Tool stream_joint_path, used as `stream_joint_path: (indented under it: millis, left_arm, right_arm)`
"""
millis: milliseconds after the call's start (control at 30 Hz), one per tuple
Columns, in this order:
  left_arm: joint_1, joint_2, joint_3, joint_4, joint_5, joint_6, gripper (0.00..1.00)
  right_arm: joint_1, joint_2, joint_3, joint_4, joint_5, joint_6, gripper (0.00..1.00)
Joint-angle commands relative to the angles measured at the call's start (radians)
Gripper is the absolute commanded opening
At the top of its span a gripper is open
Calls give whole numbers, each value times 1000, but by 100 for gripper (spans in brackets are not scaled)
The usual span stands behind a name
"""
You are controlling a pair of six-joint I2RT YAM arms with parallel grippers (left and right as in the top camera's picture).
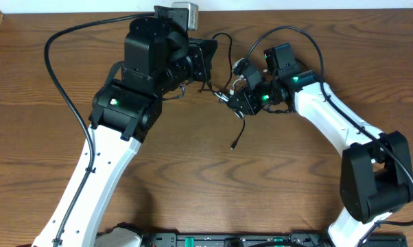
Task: Untangle cables
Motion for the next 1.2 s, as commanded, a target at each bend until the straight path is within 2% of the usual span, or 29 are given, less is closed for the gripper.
stream_joint_path:
  millis: [0,233,433,533,700,933,1167]
  left_arm:
    - [5,2,28,-5,13,11,8]
    - [5,2,28,-8,13,-7,7]
    - [5,2,28,-19,13,-24,8]
    - [5,2,28,-29,12,-24,8]
    - [5,16,27,-56,2,-24,8]
    - [5,77,26,-179,-251,-35,8]
    - [5,124,26,-221,-443,-40,8]
  right_arm:
    - [7,3,7,15,-10,0,32]
    - [9,21,6,41,-10,0,29]
    - [8,69,6,84,-10,24,15]
    - [2,69,6,107,-10,50,1]
    - [-30,51,7,144,-19,132,1]
    - [-100,-51,7,85,-30,138,1]
    - [-197,-121,7,-2,336,364,1]
